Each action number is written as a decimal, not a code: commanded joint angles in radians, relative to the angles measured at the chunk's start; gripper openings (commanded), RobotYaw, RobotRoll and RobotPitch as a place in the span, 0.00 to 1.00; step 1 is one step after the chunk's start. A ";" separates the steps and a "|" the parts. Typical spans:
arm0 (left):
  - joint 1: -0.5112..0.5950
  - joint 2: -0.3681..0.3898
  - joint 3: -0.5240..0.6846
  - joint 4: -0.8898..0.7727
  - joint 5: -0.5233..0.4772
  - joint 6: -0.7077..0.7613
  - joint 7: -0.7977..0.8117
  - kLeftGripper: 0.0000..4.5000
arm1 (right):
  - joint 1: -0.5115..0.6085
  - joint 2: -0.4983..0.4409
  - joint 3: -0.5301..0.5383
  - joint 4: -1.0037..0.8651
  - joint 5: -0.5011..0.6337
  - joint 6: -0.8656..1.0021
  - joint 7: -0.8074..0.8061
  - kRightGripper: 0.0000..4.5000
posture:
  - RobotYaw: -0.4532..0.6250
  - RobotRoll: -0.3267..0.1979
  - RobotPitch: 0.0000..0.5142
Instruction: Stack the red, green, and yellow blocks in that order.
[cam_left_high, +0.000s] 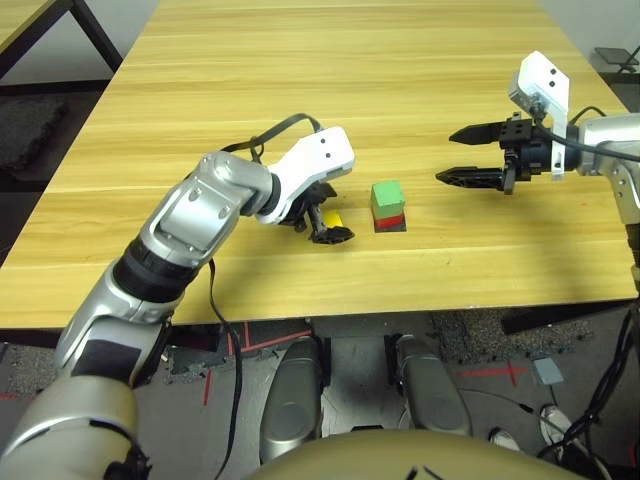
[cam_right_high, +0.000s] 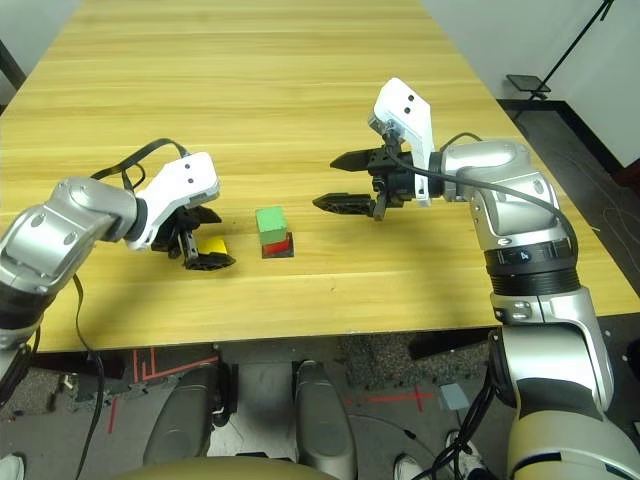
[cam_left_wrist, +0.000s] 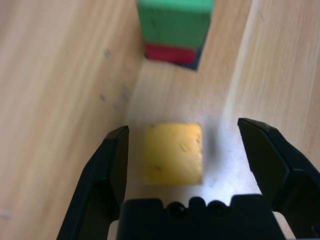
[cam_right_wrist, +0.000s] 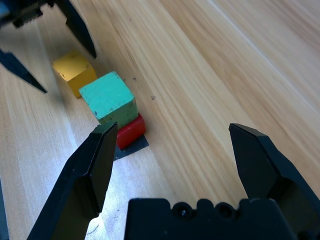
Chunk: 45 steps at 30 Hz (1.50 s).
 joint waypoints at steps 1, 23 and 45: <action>0.028 -0.009 0.007 0.001 -0.004 -0.007 0.047 0.99 | -0.013 0.004 0.014 0.007 -0.004 -0.006 0.006 1.00 | 0.66 0.51 0.22; -0.120 0.032 0.017 0.070 -0.048 0.008 0.043 0.43 | 0.009 0.020 0.007 0.002 0.006 -0.009 -0.001 1.00 | 0.68 0.58 0.24; -0.439 -0.141 -0.081 0.295 -0.080 -0.019 -0.052 0.43 | 0.087 0.000 -0.029 -0.056 0.041 -0.060 0.052 1.00 | 0.62 0.65 0.26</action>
